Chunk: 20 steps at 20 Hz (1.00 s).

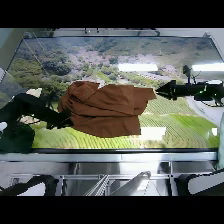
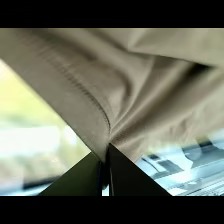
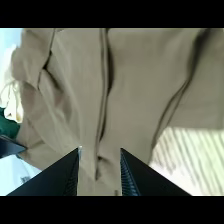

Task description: Fold the shirts.

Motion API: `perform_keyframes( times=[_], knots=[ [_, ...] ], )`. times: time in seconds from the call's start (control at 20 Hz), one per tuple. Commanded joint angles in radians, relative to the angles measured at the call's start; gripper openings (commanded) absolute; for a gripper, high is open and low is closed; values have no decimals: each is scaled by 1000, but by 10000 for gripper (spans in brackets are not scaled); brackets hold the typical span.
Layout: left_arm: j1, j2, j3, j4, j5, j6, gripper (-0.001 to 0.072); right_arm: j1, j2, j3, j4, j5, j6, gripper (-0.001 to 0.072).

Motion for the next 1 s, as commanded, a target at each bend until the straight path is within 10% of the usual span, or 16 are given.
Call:
perform_keyframes(
  times=[0.0,0.1,0.35,0.7,0.75,0.85,0.95],
  knots=[
    [142,23,-38,29,72,74,20,56,-12,-16,-70,-2,58,328],
    [166,23,-37,29,72,100,20,111,-12,-32,-131,-2,114,486],
    [176,23,-37,29,68,136,20,176,-12,-43,-378,-1,261,484],
    [176,23,-37,29,68,136,20,261,-58,-47,-105,-99,211,482],
    [176,23,-37,29,68,136,20,276,-71,-47,-89,-100,211,444],
    [176,23,-37,27,68,136,20,301,-83,-47,-53,-89,177,18],
    [174,24,-20,-16,95,166,20,300,-56,-47,7,-3,97,21]
  ],
)
